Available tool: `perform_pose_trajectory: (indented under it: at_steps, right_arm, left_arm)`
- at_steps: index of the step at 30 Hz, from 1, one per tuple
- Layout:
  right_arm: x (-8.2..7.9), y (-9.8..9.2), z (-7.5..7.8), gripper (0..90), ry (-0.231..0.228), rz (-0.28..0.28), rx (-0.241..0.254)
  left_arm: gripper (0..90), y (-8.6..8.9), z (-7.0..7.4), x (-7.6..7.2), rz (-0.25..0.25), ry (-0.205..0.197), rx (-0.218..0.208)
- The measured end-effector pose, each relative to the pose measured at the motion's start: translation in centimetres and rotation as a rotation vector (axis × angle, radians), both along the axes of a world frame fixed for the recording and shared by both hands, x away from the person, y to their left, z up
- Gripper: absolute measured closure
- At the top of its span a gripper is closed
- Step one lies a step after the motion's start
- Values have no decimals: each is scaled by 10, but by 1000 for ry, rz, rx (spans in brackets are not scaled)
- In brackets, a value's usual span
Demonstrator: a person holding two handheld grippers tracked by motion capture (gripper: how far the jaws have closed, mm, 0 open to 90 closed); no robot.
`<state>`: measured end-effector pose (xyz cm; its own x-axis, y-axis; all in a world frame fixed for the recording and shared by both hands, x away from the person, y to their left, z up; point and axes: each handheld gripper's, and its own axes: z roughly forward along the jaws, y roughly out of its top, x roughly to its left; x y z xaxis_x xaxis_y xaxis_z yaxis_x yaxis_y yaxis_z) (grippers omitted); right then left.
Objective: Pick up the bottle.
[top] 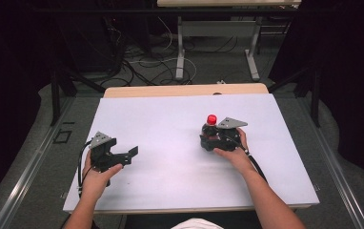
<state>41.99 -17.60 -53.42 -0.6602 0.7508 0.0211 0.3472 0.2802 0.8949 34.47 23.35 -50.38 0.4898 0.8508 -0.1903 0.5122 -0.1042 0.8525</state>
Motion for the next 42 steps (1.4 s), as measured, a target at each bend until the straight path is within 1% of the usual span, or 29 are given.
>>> perform_pose_trajectory:
  at_steps: [1,2,3,4,7,9,12,13,14,15,16,20,23,24,25,27,30,31,32,33,34,35,36,39,41,42]
  right_arm:
    - [0,-1,0,288,-4,3,-4]
    - [0,-2,1,289,5,14,-19]
    - [1,0,0,289,-6,4,-2]
    - [1,-1,0,290,-6,6,-4]
    - [2,-1,2,292,5,10,-10]
    - [1,-1,4,293,19,8,-14]
    - [1,0,6,295,26,10,-25]
    - [0,0,7,295,26,12,-21]
    - [-1,-1,9,295,44,17,-40]
    - [-2,-1,9,296,45,5,-24]
    - [-2,-1,11,296,58,11,-28]
    - [-6,-2,19,296,68,26,-59]
    - [-10,0,27,295,77,41,-71]
    - [-11,1,29,295,71,53,-72]
    - [-13,1,32,295,80,56,-86]
    - [-17,3,37,295,84,75,-106]
    - [-23,5,43,296,95,128,-143]
    - [-25,7,45,296,98,137,-141]
    - [-28,8,46,296,94,157,-154]
    - [-30,10,48,296,97,179,-156]
    - [-32,12,49,296,110,196,-164]
    - [-35,14,51,296,115,217,-177]
    - [-37,16,52,296,114,230,-187]
    - [-44,21,56,296,141,269,-201]
    - [-48,24,59,296,147,288,-210]
    - [-50,25,60,297,141,282,-212]
  left_arm:
    - [12,0,0,0,0,-1,0]
    - [12,0,0,0,0,0,0]
    - [12,0,0,0,0,0,0]
    - [13,0,0,0,0,0,0]
    - [15,0,0,1,-1,-1,3]
    - [15,0,-1,1,-1,-1,3]
    - [15,0,-1,1,0,-1,2]
    - [15,0,-1,1,-1,0,1]
    - [15,0,-1,1,-1,0,2]
    - [15,0,-1,1,-1,3,1]
    - [15,0,-1,1,0,4,0]
    - [15,-1,0,1,-9,6,3]
    - [18,-2,0,1,-11,7,3]
    - [18,-2,1,1,-10,7,0]
    - [18,-3,1,0,-14,11,2]
    - [21,-4,2,1,-21,9,3]
    - [26,-9,6,1,-45,16,6]
    - [29,-11,7,1,-56,17,7]
    - [33,-13,10,1,-67,15,9]
    - [35,-16,12,1,-77,13,6]
    - [37,-18,15,1,-90,15,3]
    - [41,-22,18,1,-97,15,-13]
    - [46,-25,21,1,-112,10,-10]
    - [54,-33,32,1,-161,-13,9]
    - [90,-40,39,1,-191,-15,22]
    - [108,-44,42,1,-203,-22,26]
